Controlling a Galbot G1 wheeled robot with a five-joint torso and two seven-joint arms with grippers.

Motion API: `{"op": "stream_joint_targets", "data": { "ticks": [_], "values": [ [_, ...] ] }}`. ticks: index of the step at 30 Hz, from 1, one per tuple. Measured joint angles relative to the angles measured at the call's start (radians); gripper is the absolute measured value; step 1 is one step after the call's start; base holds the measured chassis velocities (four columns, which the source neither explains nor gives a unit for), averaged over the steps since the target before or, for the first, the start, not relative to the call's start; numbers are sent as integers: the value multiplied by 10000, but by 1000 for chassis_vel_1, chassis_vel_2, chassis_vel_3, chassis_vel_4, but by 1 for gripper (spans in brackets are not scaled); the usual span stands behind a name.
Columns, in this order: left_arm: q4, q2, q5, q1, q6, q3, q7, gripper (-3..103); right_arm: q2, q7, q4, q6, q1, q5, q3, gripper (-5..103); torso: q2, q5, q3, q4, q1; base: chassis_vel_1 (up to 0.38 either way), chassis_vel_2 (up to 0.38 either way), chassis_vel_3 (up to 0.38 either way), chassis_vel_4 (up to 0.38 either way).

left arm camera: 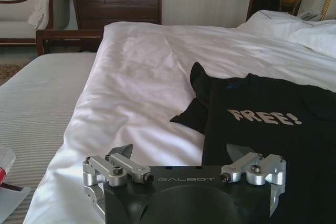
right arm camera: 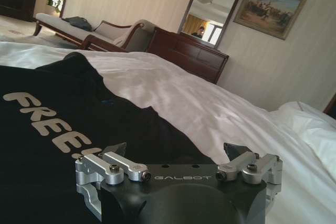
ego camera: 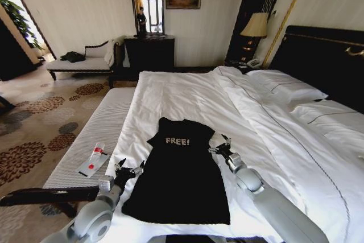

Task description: Fold the clothes on the bed.

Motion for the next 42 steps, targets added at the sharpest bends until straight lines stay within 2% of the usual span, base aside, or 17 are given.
{"op": "stream_joint_targets", "data": {
  "ticks": [13, 25, 28, 29, 32, 34, 36, 39, 40, 42],
  "values": [
    [162, -82, -69, 19, -17, 9, -4, 100, 494, -208, -1653, 204, 1357, 87, -1557, 100, 1, 3, 0, 2, -1, 0, 0, 0, 0],
    [332, -104, -151, -291, -33, 128, -51, 100, 811, -152, -2679, 374, 1641, -552, -1435, 100, 1, 1, -1, 1, -1, 0, 0, 0, 0],
    [354, -116, -160, -337, -33, 175, -52, 100, 824, -116, -2753, 376, 1719, -558, -1493, 103, 1, 1, -1, 1, -2, 0, 0, 0, 0],
    [377, -130, -161, -357, -33, 203, -52, 100, 836, -94, -2809, 377, 1799, -564, -1563, 94, 1, 1, -1, 1, -2, 0, 0, 0, 0],
    [415, -159, -161, -366, -32, 219, -52, 100, 871, -61, -2907, 380, 1943, -588, -1672, 89, 1, 1, -1, 2, -2, 0, 0, 0, 0],
    [430, -173, -178, -360, -34, 220, -46, 100, 914, -44, -3016, 384, 2080, -629, -1794, 78, 1, 1, -1, 4, -1, 0, 0, 0, 0],
    [433, -176, -197, -360, -35, 221, -44, 100, 935, -43, -3066, 389, 2131, -657, -1833, 78, 1, 1, -1, 3, -1, 0, 0, 0, 0],
    [457, -178, -269, -385, -43, 220, -39, 100, 970, -37, -3215, 424, 2243, -708, -1942, 61, 1, 1, -1, 3, -2, 0, 0, 0, 0],
    [457, -178, -269, -385, -43, 220, -39, 100, 970, -37, -3215, 424, 2243, -708, -1942, 61, 1, 1, -1, 3, -2, 0, 0, 0, 0],
    [488, -177, -310, -420, -51, 216, -38, 100, 972, -34, -3262, 453, 2263, -731, -1967, 50, 1, 1, -1, 1, -1, 0, 0, 0, 0]
  ]
}}
